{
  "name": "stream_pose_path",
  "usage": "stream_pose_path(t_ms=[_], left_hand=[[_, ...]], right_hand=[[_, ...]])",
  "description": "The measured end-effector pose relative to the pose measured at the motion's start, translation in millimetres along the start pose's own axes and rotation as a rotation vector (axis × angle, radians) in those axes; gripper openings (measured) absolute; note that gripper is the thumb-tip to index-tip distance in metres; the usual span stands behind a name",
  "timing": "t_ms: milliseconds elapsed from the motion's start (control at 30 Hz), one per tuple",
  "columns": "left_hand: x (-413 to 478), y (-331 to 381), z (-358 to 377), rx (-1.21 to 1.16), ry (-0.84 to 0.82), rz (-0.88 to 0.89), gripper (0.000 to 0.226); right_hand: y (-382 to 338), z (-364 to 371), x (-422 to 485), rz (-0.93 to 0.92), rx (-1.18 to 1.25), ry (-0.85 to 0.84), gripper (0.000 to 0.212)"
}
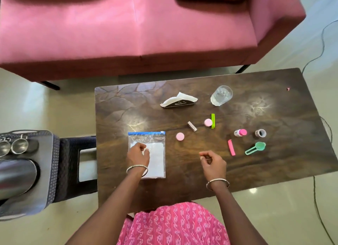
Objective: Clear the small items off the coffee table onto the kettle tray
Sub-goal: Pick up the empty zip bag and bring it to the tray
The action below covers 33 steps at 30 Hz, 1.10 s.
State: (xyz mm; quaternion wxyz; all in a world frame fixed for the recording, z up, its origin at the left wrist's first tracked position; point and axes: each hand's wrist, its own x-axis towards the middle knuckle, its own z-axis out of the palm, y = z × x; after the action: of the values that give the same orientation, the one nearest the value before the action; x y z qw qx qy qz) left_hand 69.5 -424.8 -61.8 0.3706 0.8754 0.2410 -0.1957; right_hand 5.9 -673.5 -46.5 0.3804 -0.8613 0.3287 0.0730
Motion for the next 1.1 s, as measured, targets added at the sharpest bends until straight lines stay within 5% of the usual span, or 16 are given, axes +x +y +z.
stream_pose_path(t_ms=[367,633,833,1100], left_hand=[[63.4,-77.7,22.6,0.052,0.036,-0.326,0.049],[90.9,-94.7,29.1,-0.106,-0.015,-0.375,0.017],[84.4,-96.5,14.7,-0.603,-0.253,-0.414,0.012],[52.9,-72.3,-40.8,-0.707,-0.350,-0.226,0.007]], right_hand=[[-7.7,137.1,15.4,0.259,0.006,-0.418,0.027],[-25.2,181.8,33.1,0.355,0.077,-0.363,0.031],[-45.8,161.7,30.9,0.199,0.139,-0.348,0.034],[-101.6,101.6,28.9,0.037,0.440,-0.208,0.010]])
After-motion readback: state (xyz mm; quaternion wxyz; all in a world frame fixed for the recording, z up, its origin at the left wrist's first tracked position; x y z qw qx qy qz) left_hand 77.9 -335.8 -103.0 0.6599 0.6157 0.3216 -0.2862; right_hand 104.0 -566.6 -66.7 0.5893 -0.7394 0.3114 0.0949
